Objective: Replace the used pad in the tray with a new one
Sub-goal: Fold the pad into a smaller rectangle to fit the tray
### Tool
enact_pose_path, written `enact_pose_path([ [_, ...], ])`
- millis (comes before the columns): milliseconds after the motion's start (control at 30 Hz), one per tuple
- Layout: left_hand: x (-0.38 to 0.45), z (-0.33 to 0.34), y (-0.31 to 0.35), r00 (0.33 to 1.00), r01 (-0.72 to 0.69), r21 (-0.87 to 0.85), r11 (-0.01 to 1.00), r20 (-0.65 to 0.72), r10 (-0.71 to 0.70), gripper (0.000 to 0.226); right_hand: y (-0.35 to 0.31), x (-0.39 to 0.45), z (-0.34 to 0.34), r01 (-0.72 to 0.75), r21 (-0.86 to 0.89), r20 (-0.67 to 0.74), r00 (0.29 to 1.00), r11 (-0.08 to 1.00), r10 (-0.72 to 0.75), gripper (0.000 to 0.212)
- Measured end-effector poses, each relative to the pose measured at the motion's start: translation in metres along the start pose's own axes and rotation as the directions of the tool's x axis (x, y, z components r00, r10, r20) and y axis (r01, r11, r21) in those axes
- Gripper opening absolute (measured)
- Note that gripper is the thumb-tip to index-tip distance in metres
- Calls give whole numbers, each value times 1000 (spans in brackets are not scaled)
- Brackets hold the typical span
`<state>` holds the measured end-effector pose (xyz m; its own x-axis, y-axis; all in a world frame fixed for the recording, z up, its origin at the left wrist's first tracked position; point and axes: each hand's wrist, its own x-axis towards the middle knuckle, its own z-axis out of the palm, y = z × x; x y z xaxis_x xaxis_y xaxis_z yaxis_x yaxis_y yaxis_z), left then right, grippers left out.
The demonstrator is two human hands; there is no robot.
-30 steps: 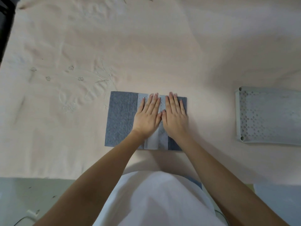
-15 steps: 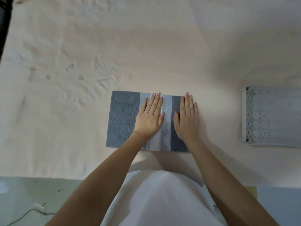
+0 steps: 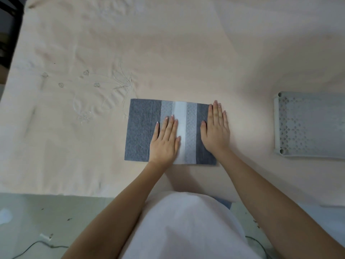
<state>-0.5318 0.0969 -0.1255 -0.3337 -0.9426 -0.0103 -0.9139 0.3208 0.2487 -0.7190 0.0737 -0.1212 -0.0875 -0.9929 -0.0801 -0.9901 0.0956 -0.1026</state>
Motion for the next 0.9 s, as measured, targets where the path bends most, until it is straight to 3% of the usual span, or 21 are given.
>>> enact_pose_path([
  [200, 0, -1, -1, 1000, -5, -25, 1000, 16, 5, 57, -14, -6, -9, -57, -89, -27, 998, 994, 55, 66],
  [333, 1, -1, 0, 1000, 14, -46, 999, 7, -13, 57, -60, -31, -3, 100, -15, -28, 995, 995, -100, 60],
  [433, 1, -1, 0, 1000, 10, -42, 999, 14, -9, 57, -75, -44, 6, 102, 64, 10, 995, 993, -103, 56],
  [600, 2, 1, 0, 1000, 3, -33, 999, 11, -3, 57, -53, -46, 7, 147, 31, 32, 988, 989, -148, 56],
  [900, 2, 2, -1, 999, 5, -10, 1000, 38, -4, 58, -21, -57, 4, 36, 23, 13, 999, 999, -37, 58],
])
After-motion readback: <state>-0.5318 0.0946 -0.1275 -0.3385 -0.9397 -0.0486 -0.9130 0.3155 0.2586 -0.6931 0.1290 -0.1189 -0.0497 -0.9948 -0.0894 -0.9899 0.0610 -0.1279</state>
